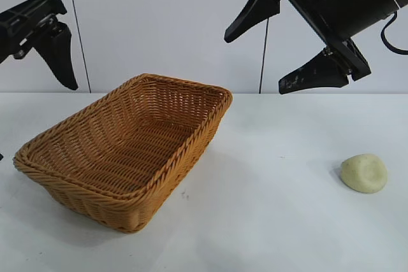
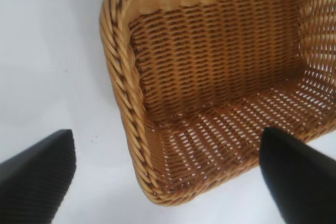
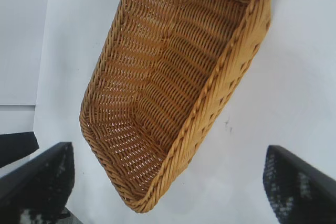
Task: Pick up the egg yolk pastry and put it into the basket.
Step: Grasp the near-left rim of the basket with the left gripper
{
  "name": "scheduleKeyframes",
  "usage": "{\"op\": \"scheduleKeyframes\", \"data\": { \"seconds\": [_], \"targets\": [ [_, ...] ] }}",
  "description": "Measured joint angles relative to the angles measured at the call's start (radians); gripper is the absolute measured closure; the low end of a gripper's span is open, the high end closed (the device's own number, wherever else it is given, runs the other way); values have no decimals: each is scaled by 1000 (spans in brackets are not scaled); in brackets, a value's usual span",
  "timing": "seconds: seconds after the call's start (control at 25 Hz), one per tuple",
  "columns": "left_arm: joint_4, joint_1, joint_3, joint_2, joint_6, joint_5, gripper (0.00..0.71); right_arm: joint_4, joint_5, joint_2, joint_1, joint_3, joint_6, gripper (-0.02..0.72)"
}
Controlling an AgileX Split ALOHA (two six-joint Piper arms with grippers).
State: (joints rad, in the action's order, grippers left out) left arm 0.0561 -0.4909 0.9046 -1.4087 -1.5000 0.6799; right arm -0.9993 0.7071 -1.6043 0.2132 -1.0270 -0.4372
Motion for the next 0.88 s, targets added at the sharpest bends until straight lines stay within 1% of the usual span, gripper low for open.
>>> {"op": "scheduleKeyframes", "data": {
  "seconds": [0.16, 0.28, 0.4, 0.68, 0.88],
  "targets": [
    [3, 9, 0, -3, -1, -2, 32, 0, 0, 0, 0, 0, 0, 8],
    [3, 9, 0, -40, -1, -3, 32, 0, 0, 0, 0, 0, 0, 8],
    [2, 9, 0, -105, -1, -21, 32, 0, 1, 0, 0, 0, 0, 8],
    [-22, 9, 0, -292, -1, -123, 32, -1, 1, 0, 0, 0, 0, 8],
    [-85, 9, 0, -416, 5, -191, 32, -1, 1, 0, 0, 0, 0, 8]
  ]
}}
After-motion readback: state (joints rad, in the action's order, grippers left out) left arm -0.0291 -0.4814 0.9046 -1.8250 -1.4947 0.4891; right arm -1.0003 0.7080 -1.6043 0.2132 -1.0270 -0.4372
